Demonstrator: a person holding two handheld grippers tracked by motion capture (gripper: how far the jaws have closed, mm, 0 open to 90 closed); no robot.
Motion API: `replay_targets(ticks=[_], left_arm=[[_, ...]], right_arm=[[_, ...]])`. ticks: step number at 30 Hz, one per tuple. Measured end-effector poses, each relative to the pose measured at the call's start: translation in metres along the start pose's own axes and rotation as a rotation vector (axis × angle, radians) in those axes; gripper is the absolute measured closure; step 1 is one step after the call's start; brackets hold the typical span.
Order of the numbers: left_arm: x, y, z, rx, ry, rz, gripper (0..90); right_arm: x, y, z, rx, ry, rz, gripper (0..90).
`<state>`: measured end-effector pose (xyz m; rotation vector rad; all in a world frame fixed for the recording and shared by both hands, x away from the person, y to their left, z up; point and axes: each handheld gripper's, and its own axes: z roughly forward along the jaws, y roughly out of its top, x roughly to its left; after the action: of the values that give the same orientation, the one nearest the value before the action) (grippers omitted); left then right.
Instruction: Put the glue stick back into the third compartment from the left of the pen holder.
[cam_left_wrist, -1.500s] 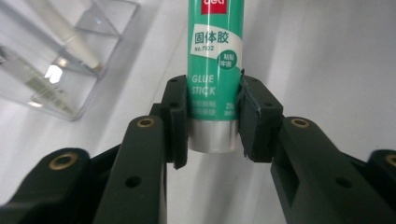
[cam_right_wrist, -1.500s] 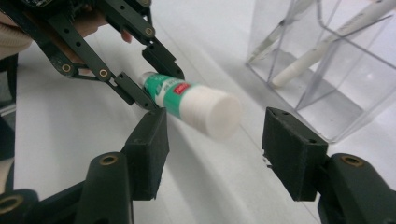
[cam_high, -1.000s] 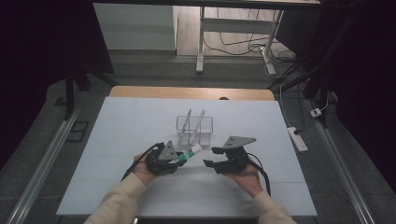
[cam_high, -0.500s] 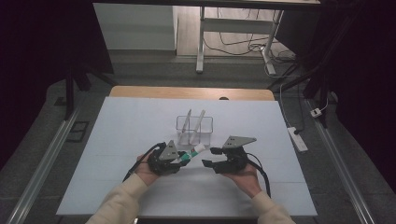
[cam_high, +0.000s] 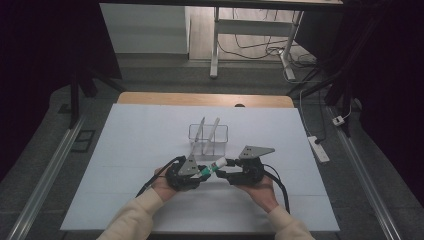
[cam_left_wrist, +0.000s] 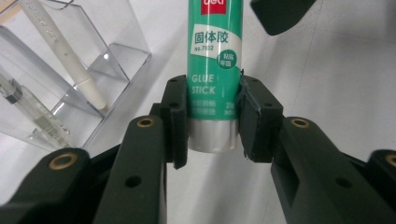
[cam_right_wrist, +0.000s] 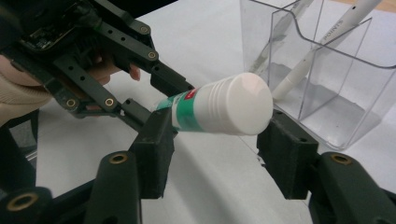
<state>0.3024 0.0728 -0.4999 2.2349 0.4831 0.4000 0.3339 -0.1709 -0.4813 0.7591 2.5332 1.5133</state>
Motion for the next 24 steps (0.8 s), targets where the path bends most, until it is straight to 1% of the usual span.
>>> replay_targets(ticks=[2,5,7,10,11,14,17,19,21,24], left_arm=[[0.0,0.0,0.001,-0.002,0.001,-0.004,65.8],[-0.002,0.001,0.003,0.002,0.007,0.012,65.8],[-0.004,0.002,0.005,0.01,0.007,0.027,65.8],[-0.009,0.004,0.009,0.029,0.008,0.064,65.8],[-0.01,0.005,0.01,0.035,0.015,0.07,65.8],[-0.01,0.006,0.011,0.037,0.009,0.066,65.7],[-0.011,0.007,0.013,0.045,0.012,0.073,65.4],[-0.012,0.008,0.015,0.053,0.014,0.078,65.1],[-0.011,0.008,0.015,0.048,0.014,0.067,64.4],[-0.008,0.007,0.013,0.033,0.009,0.041,62.7]], right_arm=[[-0.001,0.0,0.0,-0.009,-0.001,0.007,49.4],[-0.003,-0.001,-0.001,-0.018,0.007,0.023,51.2],[-0.003,0.0,-0.002,-0.023,0.009,0.029,51.9],[-0.003,0.0,-0.002,-0.035,0.023,0.045,52.5],[-0.003,0.001,-0.002,-0.037,0.028,0.048,52.9],[-0.003,0.001,-0.004,-0.046,0.035,0.058,55.6],[-0.005,0.002,-0.006,-0.071,0.075,0.077,60.8],[-0.003,0.003,-0.007,-0.077,0.089,0.064,63.1],[-0.001,0.004,-0.007,-0.069,0.085,0.033,63.8],[0.0,0.005,-0.008,-0.075,0.085,0.026,64.3]])
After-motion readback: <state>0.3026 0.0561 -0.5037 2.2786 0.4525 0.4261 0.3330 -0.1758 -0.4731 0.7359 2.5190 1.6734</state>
